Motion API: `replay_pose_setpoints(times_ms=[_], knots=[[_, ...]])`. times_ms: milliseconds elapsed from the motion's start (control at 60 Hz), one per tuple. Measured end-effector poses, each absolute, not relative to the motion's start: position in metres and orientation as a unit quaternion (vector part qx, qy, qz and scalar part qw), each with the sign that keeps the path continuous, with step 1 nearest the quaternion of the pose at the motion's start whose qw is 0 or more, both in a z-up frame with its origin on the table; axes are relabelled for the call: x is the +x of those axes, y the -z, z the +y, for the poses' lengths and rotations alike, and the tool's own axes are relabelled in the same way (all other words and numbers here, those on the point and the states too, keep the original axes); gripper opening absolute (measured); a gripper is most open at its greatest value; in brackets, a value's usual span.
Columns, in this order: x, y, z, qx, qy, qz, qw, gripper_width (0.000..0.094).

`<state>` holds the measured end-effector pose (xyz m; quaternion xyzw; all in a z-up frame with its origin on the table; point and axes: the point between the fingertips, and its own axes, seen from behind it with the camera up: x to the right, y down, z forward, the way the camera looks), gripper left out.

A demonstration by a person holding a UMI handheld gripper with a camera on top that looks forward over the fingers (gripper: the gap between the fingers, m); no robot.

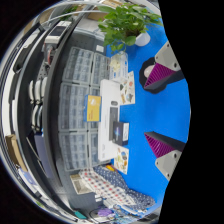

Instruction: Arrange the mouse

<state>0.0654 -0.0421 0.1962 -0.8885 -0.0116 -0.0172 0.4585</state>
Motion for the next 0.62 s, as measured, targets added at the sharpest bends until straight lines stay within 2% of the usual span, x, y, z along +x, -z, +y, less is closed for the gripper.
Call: replay_pose_setpoints(times_ms=[133, 267, 617], knots=[[0.015, -0.196, -0.07, -0.884, -0.003, -0.024, 0.467, 0.0866], [-0.017, -0.183, -0.096, -0.889, -0.011, -0.041, 0.457, 0.0865], [-0.044, -0.167, -0.124, -0.892, -0.025, -0.038, 0.45, 0.0864]])
